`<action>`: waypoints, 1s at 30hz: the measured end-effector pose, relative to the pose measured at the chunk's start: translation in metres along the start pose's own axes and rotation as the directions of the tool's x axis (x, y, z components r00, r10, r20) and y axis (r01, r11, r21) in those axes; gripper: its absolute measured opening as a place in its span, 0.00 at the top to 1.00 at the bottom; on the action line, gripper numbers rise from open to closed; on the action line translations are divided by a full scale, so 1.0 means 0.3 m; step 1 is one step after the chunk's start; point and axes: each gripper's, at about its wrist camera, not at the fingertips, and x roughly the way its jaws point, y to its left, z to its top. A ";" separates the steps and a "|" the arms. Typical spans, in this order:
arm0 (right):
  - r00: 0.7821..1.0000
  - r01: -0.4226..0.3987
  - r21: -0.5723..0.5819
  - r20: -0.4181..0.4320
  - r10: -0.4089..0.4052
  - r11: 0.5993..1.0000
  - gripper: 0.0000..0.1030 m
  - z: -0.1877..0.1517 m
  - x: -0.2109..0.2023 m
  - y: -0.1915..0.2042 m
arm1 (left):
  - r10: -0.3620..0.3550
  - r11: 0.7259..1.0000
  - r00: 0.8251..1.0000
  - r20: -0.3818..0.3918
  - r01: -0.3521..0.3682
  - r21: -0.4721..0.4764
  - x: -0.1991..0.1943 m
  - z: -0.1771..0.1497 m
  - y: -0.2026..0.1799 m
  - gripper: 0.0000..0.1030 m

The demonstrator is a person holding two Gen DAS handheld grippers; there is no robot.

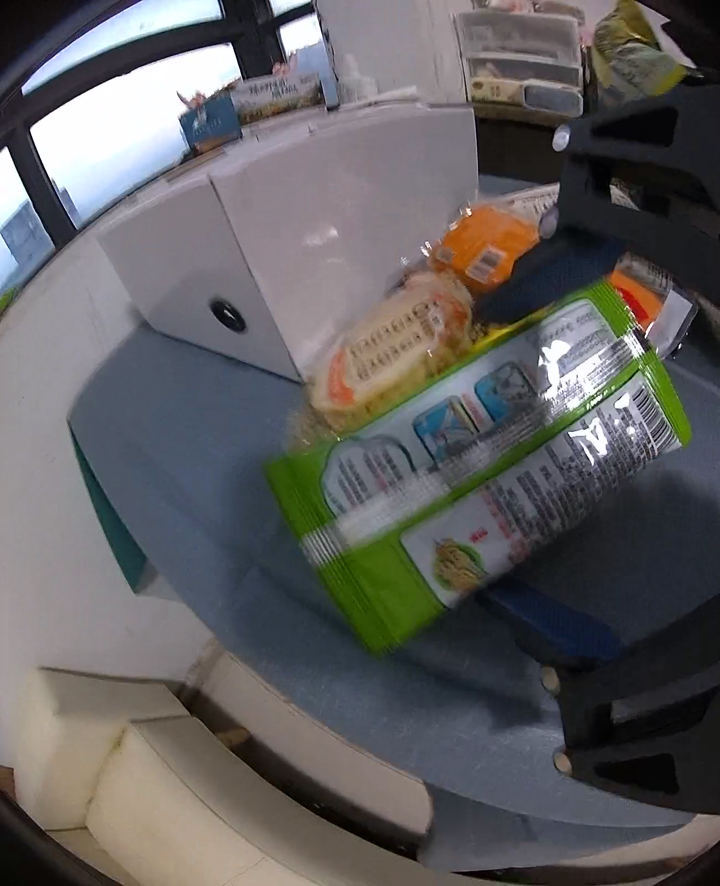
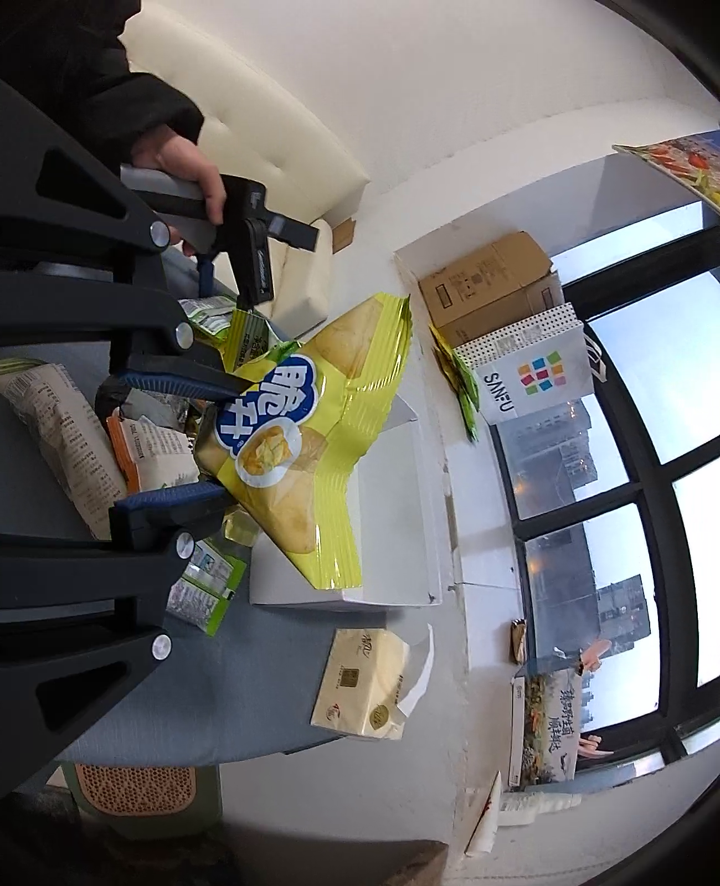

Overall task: Organize snacks
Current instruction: 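Carry the chip bag into the box with the right gripper while the left drops a noodle packet in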

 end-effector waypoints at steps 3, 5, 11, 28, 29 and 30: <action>1.000 -0.015 -0.005 -0.004 0.015 1.000 0.71 -0.013 0.004 0.011 | -0.036 0.999 0.999 0.008 0.036 0.036 0.005 -0.023 -0.004 0.31; 1.000 -0.014 -0.006 -0.003 0.014 1.000 0.71 -0.017 0.001 0.014 | -0.062 0.996 0.998 0.034 0.059 0.063 -0.026 -0.050 0.006 0.33; 1.000 -0.007 -0.001 -0.009 0.007 1.000 0.71 -0.024 0.014 0.016 | -0.112 0.971 0.981 0.161 0.074 0.230 -0.166 -0.175 0.004 0.34; 0.986 0.149 0.027 -0.085 -0.146 0.989 0.71 0.407 0.375 -0.085 | -0.219 0.682 0.916 0.337 -0.103 0.724 -0.334 0.140 -0.707 0.34; 0.980 0.171 0.028 -0.106 -0.167 0.985 0.71 0.428 0.418 -0.102 | -0.198 0.671 0.923 0.329 -0.117 0.732 -0.303 0.168 -0.730 0.34; 0.976 0.184 0.028 -0.122 -0.179 0.983 0.70 0.442 0.451 -0.116 | -0.169 0.661 0.930 0.327 -0.139 0.737 -0.263 0.197 -0.756 0.33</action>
